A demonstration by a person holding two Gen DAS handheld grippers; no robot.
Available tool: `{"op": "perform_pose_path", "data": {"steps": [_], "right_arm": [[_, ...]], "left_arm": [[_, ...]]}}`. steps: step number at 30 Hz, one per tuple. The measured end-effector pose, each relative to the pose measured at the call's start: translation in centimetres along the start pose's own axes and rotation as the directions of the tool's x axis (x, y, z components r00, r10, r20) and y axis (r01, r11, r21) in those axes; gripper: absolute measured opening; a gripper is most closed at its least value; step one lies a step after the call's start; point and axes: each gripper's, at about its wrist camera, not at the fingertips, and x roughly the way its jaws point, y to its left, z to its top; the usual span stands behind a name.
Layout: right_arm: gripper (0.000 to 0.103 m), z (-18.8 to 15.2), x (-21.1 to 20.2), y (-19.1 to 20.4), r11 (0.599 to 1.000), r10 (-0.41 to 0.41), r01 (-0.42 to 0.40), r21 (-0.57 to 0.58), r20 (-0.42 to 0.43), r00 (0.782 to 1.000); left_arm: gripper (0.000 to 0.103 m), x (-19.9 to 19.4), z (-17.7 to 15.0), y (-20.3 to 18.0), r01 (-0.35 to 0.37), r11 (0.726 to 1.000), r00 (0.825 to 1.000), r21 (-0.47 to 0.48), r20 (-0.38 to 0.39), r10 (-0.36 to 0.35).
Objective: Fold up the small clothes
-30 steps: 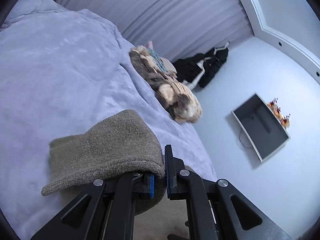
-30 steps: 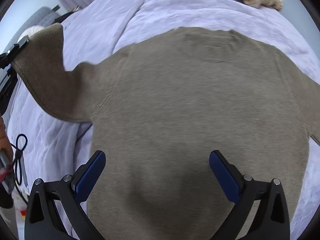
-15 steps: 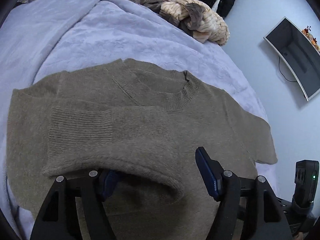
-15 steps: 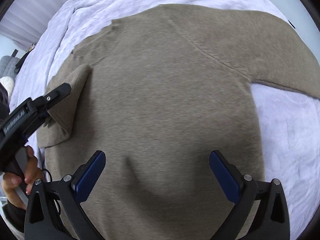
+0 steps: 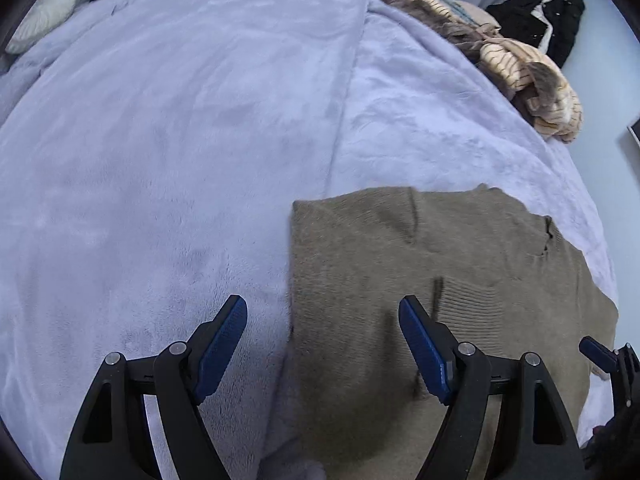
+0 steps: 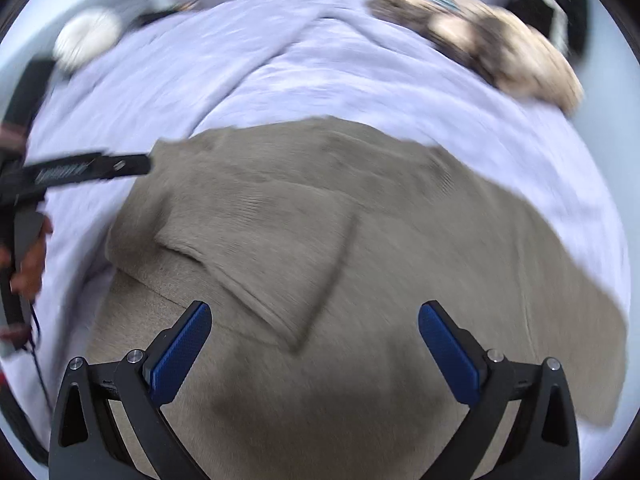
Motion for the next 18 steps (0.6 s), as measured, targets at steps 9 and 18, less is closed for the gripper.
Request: {"op": "perform_pose_path", "data": {"steps": [9,18], "right_arm": [[0.007,1.9,3.1,-3.6,0.993,0.000,0.000,0.118,-0.001,1.000],[0.062,-10.4,4.4,-20.3,0.346,0.323,-0.366,0.864,0.256,0.911]], "left_arm": [[0.065,2.2,0.2,0.9,0.057,0.998,0.998,-0.015,-0.015,-0.057],[0.073,2.7,0.9,0.3,0.042,0.999,0.998,0.003,-0.042,-0.042]]}}
